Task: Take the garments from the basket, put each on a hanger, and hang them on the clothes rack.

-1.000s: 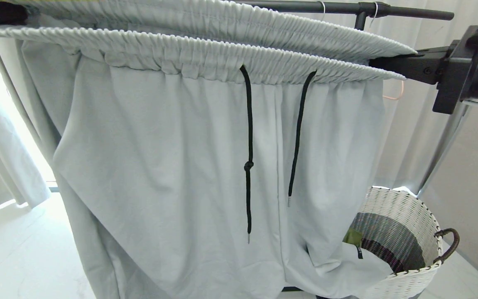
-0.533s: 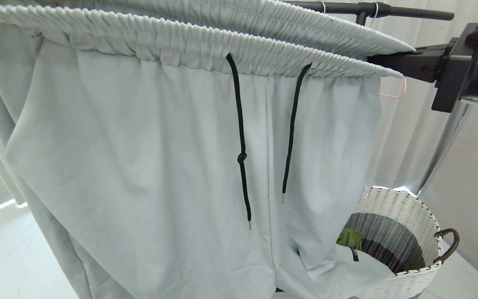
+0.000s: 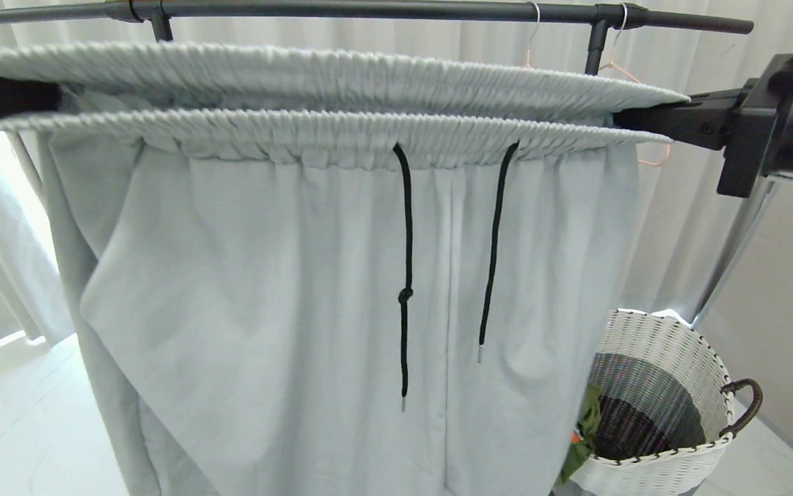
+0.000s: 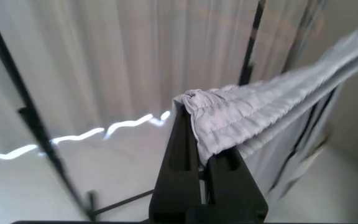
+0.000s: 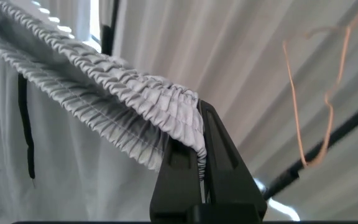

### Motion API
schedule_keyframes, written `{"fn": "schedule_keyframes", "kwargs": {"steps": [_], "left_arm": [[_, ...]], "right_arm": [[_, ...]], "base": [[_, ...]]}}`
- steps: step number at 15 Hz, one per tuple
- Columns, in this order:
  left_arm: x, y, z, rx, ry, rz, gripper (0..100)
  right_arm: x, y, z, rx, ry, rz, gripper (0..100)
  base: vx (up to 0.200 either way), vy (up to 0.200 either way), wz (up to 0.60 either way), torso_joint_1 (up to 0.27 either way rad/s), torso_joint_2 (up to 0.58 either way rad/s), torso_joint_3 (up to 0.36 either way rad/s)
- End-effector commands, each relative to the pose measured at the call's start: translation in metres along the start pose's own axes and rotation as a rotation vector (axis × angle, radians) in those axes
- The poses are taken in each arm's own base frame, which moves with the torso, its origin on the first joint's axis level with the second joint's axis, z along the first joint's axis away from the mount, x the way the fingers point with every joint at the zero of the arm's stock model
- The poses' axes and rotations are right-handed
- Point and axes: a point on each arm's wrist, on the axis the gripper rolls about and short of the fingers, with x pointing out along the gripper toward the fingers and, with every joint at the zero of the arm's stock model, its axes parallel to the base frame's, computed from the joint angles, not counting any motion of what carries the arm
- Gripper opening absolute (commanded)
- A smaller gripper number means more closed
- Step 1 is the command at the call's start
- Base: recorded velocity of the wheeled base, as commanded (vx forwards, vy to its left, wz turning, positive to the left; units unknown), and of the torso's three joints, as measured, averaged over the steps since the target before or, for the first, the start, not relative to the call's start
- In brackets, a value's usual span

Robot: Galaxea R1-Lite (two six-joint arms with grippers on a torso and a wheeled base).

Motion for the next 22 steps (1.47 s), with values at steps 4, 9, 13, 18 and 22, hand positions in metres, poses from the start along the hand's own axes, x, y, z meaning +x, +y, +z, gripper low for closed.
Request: {"fn": "schedule_keyframes", "kwargs": {"steps": [4,9,13,18,22], "left_arm": [[0.029,-0.029,-0.018,0.141,0.109,-0.130,0],[0.063,-0.057,-0.033,0.211,0.247,-0.162,0],[0.075,-0.081,-0.030,0.071,0.348,-0.203,0],[0.087,-0.088,-0.023,-0.103,0.468,-0.138,0],[0.091,-0.089,-0.023,-0.102,0.473,-0.129,0]], "right_arm": [[-0.037,0.001,-0.016,0.013,0.055,-0.071,0],[-0.045,0.005,-0.016,0.008,0.040,-0.057,0],[-0.063,0.019,-0.034,-0.001,0.074,-0.024,0],[-0.109,0.049,-0.054,0.011,0.111,0.204,0],[-0.132,0.073,-0.058,0.010,0.109,0.561,0]], "base": [[0.000,0.000,0.00,0.000,0.00,0.000],[0.000,0.000,0.00,0.000,0.00,0.000],[0.000,0.000,0.00,0.000,0.00,0.000],[0.000,0.000,0.00,0.000,0.00,0.000],[0.000,0.000,0.00,0.000,0.00,0.000]]}}
